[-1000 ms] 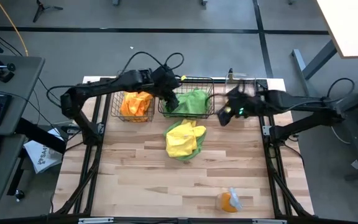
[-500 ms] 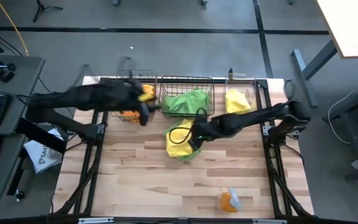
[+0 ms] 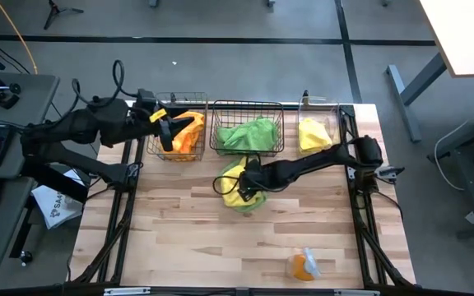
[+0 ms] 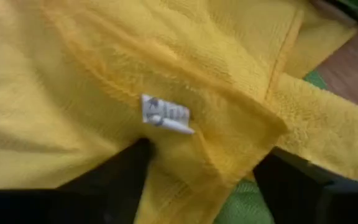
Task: Sort microfiber towel by color & place in baskets
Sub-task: Put the yellow microfiber towel into the transparent bin
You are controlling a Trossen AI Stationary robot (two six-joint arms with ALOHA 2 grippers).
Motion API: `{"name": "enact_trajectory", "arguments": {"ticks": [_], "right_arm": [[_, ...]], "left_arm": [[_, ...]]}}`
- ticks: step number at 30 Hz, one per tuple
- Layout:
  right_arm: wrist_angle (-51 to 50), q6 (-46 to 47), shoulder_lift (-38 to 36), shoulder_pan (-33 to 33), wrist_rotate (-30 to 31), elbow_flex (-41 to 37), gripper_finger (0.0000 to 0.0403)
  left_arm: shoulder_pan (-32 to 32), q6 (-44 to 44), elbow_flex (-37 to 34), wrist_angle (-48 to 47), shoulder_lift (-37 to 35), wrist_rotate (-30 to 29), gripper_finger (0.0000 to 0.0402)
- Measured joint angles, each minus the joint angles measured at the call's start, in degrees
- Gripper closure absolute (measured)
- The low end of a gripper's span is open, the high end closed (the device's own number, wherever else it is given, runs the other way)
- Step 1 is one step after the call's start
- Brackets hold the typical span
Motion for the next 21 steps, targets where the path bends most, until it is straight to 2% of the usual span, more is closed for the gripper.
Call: {"name": "enact_trajectory", "arguments": {"ticks": [2, 4, 5, 6, 9, 11, 13, 16, 21], "right_arm": [[-2.4, -0.2, -1.6, 1.0, 1.5, 0.0, 0.022], [-4.9, 0.0, -5.3, 2.0, 3.9, 0.0, 0.0324], [-5.8, -1.0, -7.6, 2.5, 5.3, 0.0, 0.0362], [-6.8, -2.1, -10.1, 3.0, 6.7, 0.0, 0.0379], [-10.7, -2.9, -18.4, 3.4, 9.4, 0.0, 0.037], [-13.5, -3.5, -24.5, 3.4, 12.3, 0.0, 0.0383], [-16.9, -3.9, -31.1, 3.3, 16.6, 0.0, 0.0396], [-23.4, -1.3, -40.7, 2.4, 24.4, 0.0, 0.0395], [-29.9, 1.3, -54.2, -2.3, 36.3, 0.0, 0.04]], "left_arm": [[0.0, -1.3, 0.0, 2.4, 0.1, 2.0, 0.0204], [0.0, -2.0, 0.0, 8.0, -0.2, 5.7, 0.0204], [0.0, -1.6, 0.3, 10.4, -0.7, 7.8, 0.0204], [0.0, -0.6, 0.7, 12.9, -0.9, 9.1, 0.0204], [0.0, 3.1, 1.6, 17.8, -2.2, 10.2, 0.0204], [0.0, 4.4, 1.7, 18.9, -2.8, 9.9, 0.0204], [0.0, 4.2, 1.8, 18.4, -3.2, 9.7, 0.0204], [0.0, 4.3, 1.7, 18.3, -3.0, 8.5, 0.0204], [0.1, 5.6, 1.7, 18.2, -1.7, 6.7, 0.0204]]}}
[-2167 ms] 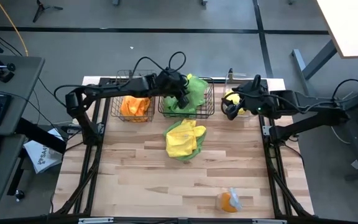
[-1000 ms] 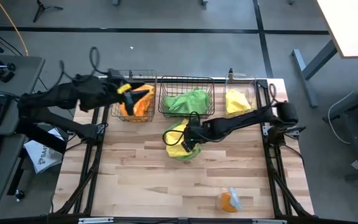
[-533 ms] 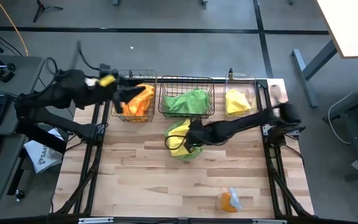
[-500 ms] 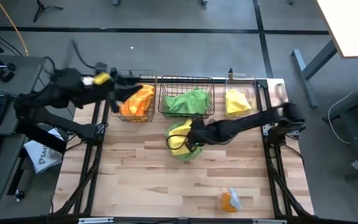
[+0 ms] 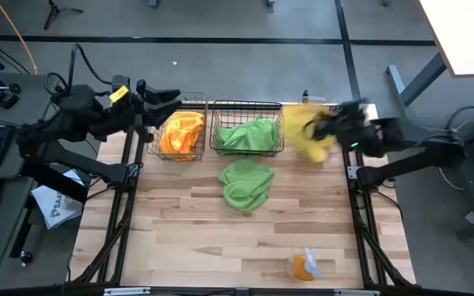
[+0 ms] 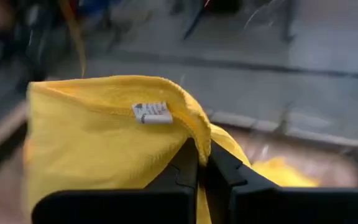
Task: Sort microfiber towel by color & place in baskets
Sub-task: Put the yellow microfiber towel into the transparent bin
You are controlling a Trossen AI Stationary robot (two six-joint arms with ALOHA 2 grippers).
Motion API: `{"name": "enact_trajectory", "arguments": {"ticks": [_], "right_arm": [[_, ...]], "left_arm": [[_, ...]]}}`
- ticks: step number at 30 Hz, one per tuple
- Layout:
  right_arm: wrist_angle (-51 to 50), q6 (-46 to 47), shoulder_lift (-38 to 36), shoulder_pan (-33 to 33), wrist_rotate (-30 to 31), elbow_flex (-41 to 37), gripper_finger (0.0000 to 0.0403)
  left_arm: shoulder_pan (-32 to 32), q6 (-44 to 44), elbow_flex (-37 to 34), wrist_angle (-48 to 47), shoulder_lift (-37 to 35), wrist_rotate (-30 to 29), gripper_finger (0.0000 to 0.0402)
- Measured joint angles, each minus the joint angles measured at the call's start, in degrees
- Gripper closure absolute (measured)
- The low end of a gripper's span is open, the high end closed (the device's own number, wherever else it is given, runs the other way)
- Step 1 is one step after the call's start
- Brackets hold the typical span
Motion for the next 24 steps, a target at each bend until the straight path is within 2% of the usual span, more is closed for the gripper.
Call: {"name": "enact_trajectory", "arguments": {"ticks": [4, 7, 16, 21, 24], "right_arm": [[1.3, -3.7, -6.5, -5.8, 4.6, 0.0, 0.0401], [1.5, -6.3, -8.6, -10.5, 4.5, 0.0, 0.0402], [2.2, -10.8, -2.9, -19.6, -7.6, -1.1, 0.0402], [18.3, -15.0, -5.2, -21.1, -15.1, -12.2, 0.0402], [29.1, -13.9, -10.8, -23.0, -15.9, -19.9, 0.0402]], "left_arm": [[0.0, 0.2, 0.0, -0.3, 1.6, 0.0, 0.0204], [0.0, 0.5, 0.0, -0.4, 2.5, 0.0, 0.0204], [0.0, 0.5, -0.1, -0.3, 3.2, -1.3, 0.0204], [0.0, 0.5, -0.1, -0.3, 3.2, -1.3, 0.0204], [0.0, 0.5, -0.1, -0.3, 3.2, -1.3, 0.0204]]}}
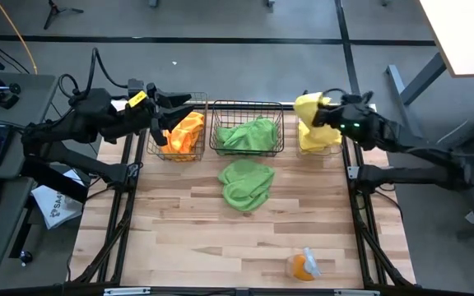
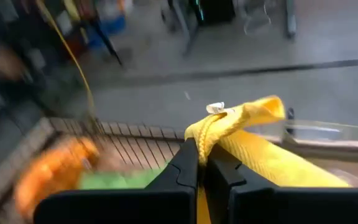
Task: Sort microfiber towel by color & place in baskets
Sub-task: Put the yellow microfiber towel into the transparent bin
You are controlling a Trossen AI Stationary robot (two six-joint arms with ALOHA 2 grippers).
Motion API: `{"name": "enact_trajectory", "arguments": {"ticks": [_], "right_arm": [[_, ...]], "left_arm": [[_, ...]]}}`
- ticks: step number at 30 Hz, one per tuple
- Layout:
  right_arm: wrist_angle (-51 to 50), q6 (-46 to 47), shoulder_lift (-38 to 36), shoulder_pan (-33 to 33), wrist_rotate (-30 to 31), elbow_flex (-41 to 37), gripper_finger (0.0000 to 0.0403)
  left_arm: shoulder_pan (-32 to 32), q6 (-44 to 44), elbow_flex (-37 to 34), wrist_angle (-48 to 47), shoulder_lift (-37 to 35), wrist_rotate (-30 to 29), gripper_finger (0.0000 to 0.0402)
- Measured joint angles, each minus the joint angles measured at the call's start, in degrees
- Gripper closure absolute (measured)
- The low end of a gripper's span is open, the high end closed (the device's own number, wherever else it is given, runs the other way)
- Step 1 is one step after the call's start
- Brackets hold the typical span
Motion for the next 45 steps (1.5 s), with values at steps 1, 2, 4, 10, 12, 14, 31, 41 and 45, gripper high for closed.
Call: {"name": "enact_trajectory", "arguments": {"ticks": [1, 2, 4, 10, 12, 14, 31, 41, 45], "right_arm": [[3.8, 0.1, -2.3, -0.9, 0.1, -2.5, 0.0403], [7.4, 0.3, -4.7, -1.9, 0.0, -5.0, 0.0403], [14.5, 0.9, -9.3, -4.2, -1.4, -9.5, 0.0403], [39.1, 8.4, -17.1, -13.0, -14.9, -18.9, 0.0403], [39.7, 11.4, -16.3, -14.4, -19.4, -19.0, 0.0403], [40.0, 12.4, -15.3, -14.9, -21.2, -18.3, 0.0403], [20.1, 7.7, -15.7, -19.9, -22.3, -13.3, 0.0403], [-11.5, 2.9, -15.3, -24.7, -21.8, -13.9, 0.0403], [-11.7, 2.1, -8.5, -26.1, -28.5, -13.9, 0.0403]], "left_arm": [[0.0, 0.0, 0.0, 0.0, 0.0, 0.0, 0.0204], [0.0, -0.2, 0.0, 0.0, 0.0, 0.0, 0.0204], [0.0, -0.6, 0.0, 0.0, 0.0, 0.0, 0.0204], [0.0, -1.0, 0.0, 0.0, 0.0, -0.8, 0.0204], [0.0, -1.0, 0.0, 0.1, 0.0, -2.0, 0.0204], [0.0, -1.0, 0.0, 0.2, 0.0, -2.9, 0.0204], [0.0, -1.0, 0.0, 0.4, 0.0, -3.4, 0.0204], [0.0, -1.0, 0.0, 0.5, 0.0, -3.4, 0.0204], [0.0, -1.0, 0.0, 0.5, 0.0, -3.4, 0.0204]]}}
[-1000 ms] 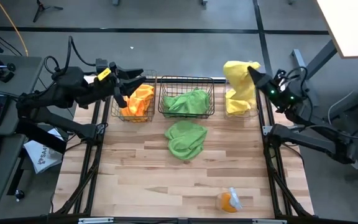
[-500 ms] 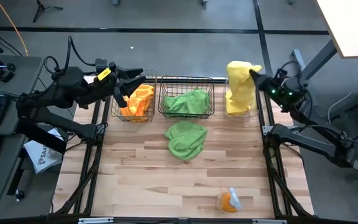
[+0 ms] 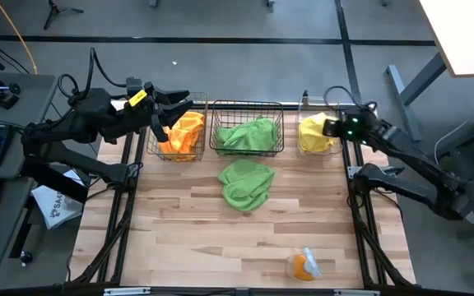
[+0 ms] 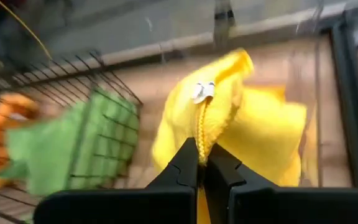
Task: Sort microfiber towel by color & place in baskets
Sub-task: Put the yellow microfiber towel into the transparent bin
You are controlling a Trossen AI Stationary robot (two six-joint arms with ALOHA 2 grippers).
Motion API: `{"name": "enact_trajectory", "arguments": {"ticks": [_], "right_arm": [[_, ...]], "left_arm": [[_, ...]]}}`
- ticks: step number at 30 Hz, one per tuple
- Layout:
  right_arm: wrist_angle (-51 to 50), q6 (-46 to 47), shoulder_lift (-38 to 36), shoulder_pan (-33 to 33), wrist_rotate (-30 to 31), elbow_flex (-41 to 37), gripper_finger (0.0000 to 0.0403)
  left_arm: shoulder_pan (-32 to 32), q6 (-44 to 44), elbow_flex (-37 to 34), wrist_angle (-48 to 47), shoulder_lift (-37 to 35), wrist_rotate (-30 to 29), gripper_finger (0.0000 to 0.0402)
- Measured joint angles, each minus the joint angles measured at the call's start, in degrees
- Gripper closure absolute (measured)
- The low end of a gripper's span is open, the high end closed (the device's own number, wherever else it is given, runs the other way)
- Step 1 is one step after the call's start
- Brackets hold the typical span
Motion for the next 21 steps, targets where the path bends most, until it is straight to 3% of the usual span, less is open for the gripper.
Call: {"name": "enact_trajectory", "arguments": {"ticks": [9, 14, 17, 21], "right_arm": [[1.0, -6.8, 21.7, -4.4, -1.8, 2.8, 0.0403], [1.0, -13.0, 29.1, -6.7, -4.4, 4.7, 0.0394], [-0.1, -17.5, 31.2, -7.2, -7.7, 6.2, 0.0362], [-2.2, -20.6, 31.2, -7.1, -7.3, 9.1, 0.0287]], "left_arm": [[0.0, 2.5, 0.0, 0.0, 0.0, 0.0, 0.0204], [0.0, 2.8, 0.0, 0.0, 0.0, 0.0, 0.0204], [0.0, 4.4, 0.0, -0.1, 0.0, 0.0, 0.0204], [0.0, 6.6, 0.0, -0.5, 0.0, 2.4, 0.0204]]}}
